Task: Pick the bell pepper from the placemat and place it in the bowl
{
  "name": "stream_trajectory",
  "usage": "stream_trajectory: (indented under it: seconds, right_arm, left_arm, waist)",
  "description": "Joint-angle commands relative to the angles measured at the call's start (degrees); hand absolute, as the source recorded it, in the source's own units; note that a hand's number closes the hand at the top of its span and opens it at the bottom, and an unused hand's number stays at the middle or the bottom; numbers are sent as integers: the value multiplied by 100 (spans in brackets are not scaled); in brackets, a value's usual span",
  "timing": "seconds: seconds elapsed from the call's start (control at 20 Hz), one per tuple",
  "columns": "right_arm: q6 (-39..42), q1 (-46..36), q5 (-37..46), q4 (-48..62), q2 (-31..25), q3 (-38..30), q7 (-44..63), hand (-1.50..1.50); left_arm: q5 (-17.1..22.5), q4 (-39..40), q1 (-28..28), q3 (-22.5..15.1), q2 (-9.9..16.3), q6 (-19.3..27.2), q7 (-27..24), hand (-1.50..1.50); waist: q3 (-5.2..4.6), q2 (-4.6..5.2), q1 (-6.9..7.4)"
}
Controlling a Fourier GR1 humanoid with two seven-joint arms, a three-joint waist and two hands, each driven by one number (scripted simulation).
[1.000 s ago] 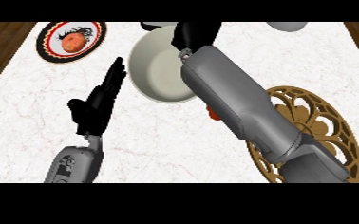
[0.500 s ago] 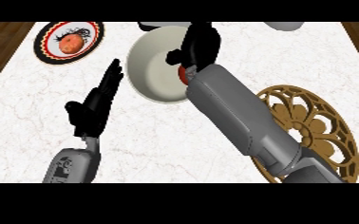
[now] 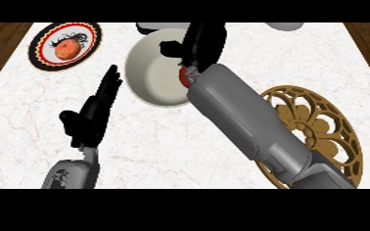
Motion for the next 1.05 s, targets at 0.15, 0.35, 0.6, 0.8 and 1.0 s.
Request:
stream_trajectory:
  seconds: [0.15,0.35,0.6,0.8,1.0]
  right_arm:
    - [-491,653,275,-1443,34,-93,824,-150]
    - [-666,1170,178,-2086,34,-328,457,-150]
    - [-743,2313,784,-3400,35,730,1033,-150]
    - [-188,3078,1155,-4497,35,659,997,-150]
    - [-178,3227,1468,-4560,35,942,1309,-150]
  left_arm:
    - [49,162,148,179,47,14,-217,0]
    - [38,-126,-57,125,8,71,196,0]
    - [-63,-158,87,6,-72,111,134,0]
    - [0,-212,127,45,-3,-3,143,0]
    - [23,-520,346,94,130,-109,166,0]
  waist:
    - [2,-74,-263]
    - [6,-44,-229]
    - [1,-33,-152]
    - [1,-26,-177]
    - [-1,-8,-89]
